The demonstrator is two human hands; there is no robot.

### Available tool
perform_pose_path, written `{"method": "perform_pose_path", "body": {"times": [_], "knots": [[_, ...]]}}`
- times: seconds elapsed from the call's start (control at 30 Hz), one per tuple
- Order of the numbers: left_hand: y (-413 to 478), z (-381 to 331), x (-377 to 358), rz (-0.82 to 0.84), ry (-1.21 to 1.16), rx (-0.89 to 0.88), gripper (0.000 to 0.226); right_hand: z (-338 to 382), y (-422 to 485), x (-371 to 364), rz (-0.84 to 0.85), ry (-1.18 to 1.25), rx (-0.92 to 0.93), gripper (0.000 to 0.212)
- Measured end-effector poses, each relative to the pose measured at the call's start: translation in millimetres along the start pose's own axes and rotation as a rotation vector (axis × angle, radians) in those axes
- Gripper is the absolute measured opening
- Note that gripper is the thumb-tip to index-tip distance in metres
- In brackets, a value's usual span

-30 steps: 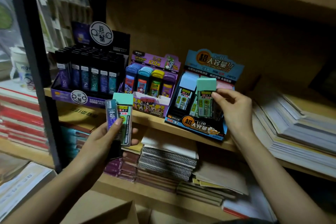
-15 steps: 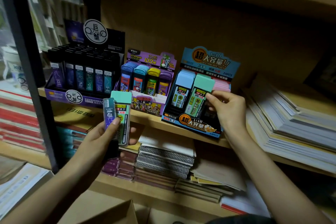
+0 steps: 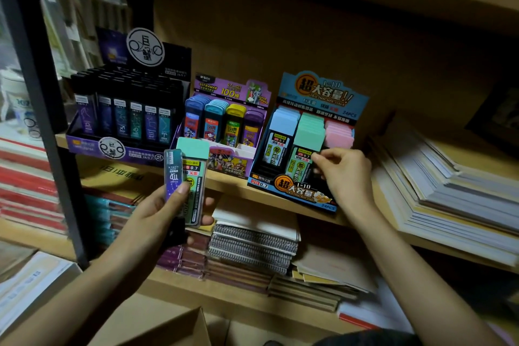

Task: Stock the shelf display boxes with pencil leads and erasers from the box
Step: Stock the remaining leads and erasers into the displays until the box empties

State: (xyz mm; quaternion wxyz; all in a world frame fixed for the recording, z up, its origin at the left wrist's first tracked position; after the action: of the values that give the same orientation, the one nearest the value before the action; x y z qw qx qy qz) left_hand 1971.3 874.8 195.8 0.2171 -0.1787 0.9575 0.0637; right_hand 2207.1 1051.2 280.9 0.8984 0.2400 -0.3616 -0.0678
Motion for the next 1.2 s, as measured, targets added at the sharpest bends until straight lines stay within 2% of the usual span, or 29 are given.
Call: {"method": "perform_pose_path", "body": {"times": [0.13,0.2,0.23,0.3,0.37,0.43,0.5,0.7,0.83,0.93,1.03,1.13,1.2], "knots": [[-3.5,-2.3,-6.3,0.033,0.024,-0.007,0.033,16.7,-9.0,6.7,0.032,-0.284,0.080,0.028],[-5.4,-4.9,-9.7,0.053,0.031,-0.017,0.033,32.5,-14.1,19.7,-0.050,-0.397,0.150,0.033],[-6.3,-6.4,-10.8,0.060,0.040,-0.023,0.033,44.5,-19.0,24.7,-0.084,-0.362,0.215,0.033],[-7.4,-8.1,-11.7,0.068,0.069,-0.027,0.033,68.9,-32.7,19.3,0.007,-0.092,0.297,0.023],[-7.8,-7.2,-14.0,0.090,0.102,-0.013,0.035,84.4,-53.0,-13.2,0.317,0.244,0.198,0.008],[-8.7,-4.2,-15.7,0.106,0.127,0.005,0.039,91.0,-75.0,-50.8,0.578,0.383,0.068,0.021],[-9.6,-0.9,-14.6,0.103,0.169,0.012,0.046,96.7,-90.7,-74.7,0.713,0.448,0.004,0.033],[-10.9,-2.4,-9.8,0.096,0.208,-0.001,0.048,101.4,-95.9,-86.3,0.796,0.619,-0.036,0.020],[-13.5,-2.6,-22.1,0.246,0.127,0.051,0.035,94.1,-91.8,-81.9,0.890,0.883,-0.225,0.018],[-13.3,3.2,-28.1,0.282,0.050,0.092,0.033,82.7,-80.5,-72.0,0.798,0.842,-0.244,0.012],[-5.1,2.5,-19.0,0.200,0.029,0.042,0.033,68.4,-47.4,-36.1,0.476,0.762,-0.140,0.011],[0.6,-1.2,-8.9,0.143,0.055,-0.007,0.029,55.0,-18.2,11.4,0.119,0.495,0.077,0.013],[3.2,-1.8,-6.3,0.116,0.064,-0.030,0.030,47.3,-11.2,27.0,0.007,0.348,0.190,0.011]]}}
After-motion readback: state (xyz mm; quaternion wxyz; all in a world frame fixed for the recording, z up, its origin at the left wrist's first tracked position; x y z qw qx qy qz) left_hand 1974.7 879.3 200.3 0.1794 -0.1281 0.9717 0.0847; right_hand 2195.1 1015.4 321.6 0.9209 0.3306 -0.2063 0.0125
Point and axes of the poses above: each hand's wrist, its own y-axis towards the middle knuckle, its own x-axis out of the back of the hand, z = x × y, the point moved 7 cm from there along y, towards the middle knuckle, and after that the axes turned 8 degrees about -y, right-handed, at the moved point
